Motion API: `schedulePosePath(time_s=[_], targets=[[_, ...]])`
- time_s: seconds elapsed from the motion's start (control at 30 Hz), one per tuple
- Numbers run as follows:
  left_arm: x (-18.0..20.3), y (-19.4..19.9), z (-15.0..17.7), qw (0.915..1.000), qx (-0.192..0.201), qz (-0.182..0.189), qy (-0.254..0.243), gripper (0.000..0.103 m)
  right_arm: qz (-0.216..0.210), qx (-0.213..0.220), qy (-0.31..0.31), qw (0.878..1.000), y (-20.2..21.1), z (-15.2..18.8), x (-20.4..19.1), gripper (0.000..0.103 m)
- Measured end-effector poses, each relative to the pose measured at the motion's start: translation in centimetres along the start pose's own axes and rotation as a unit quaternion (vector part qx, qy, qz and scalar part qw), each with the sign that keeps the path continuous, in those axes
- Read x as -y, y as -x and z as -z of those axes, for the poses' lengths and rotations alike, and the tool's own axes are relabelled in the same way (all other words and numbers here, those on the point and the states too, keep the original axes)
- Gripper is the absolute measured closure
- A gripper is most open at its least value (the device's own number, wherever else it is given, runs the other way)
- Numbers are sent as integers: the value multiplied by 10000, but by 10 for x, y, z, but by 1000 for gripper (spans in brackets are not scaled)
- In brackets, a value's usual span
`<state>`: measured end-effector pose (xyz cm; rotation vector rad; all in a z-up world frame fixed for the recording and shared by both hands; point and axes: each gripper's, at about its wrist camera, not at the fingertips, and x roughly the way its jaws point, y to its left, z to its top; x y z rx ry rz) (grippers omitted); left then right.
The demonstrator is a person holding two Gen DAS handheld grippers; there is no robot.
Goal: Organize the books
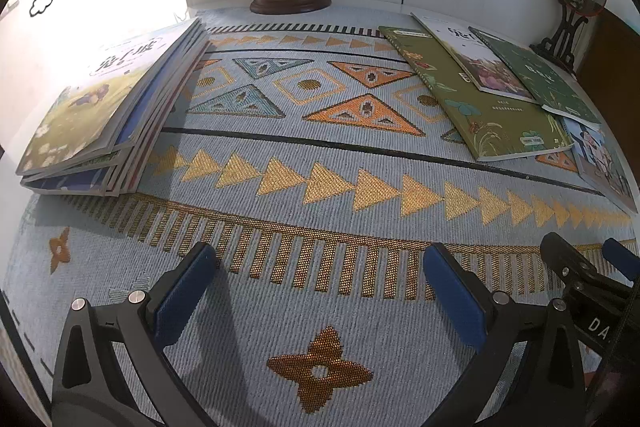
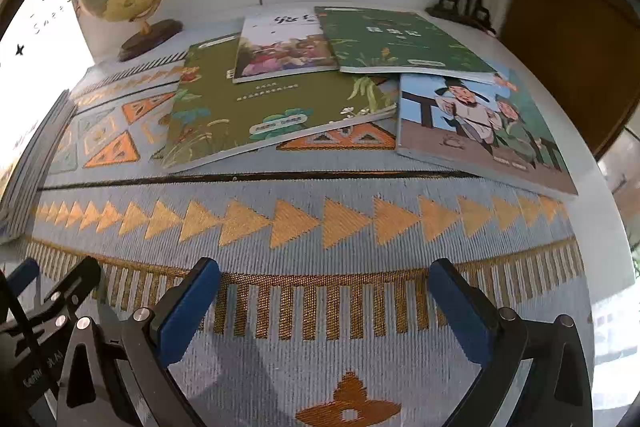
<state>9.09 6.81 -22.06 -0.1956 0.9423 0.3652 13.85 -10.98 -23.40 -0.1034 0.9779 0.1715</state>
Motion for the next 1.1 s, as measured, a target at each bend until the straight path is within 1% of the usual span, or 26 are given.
schedulePosePath(time_s=[0.2,1.1], targets=[[0,0,1,10000,16,6,16,0,125,129,-174,9997,3,5,-2,0],[0,0,1,10000,26,11,19,0,104,118,-191,9997,3,5,-1,0]])
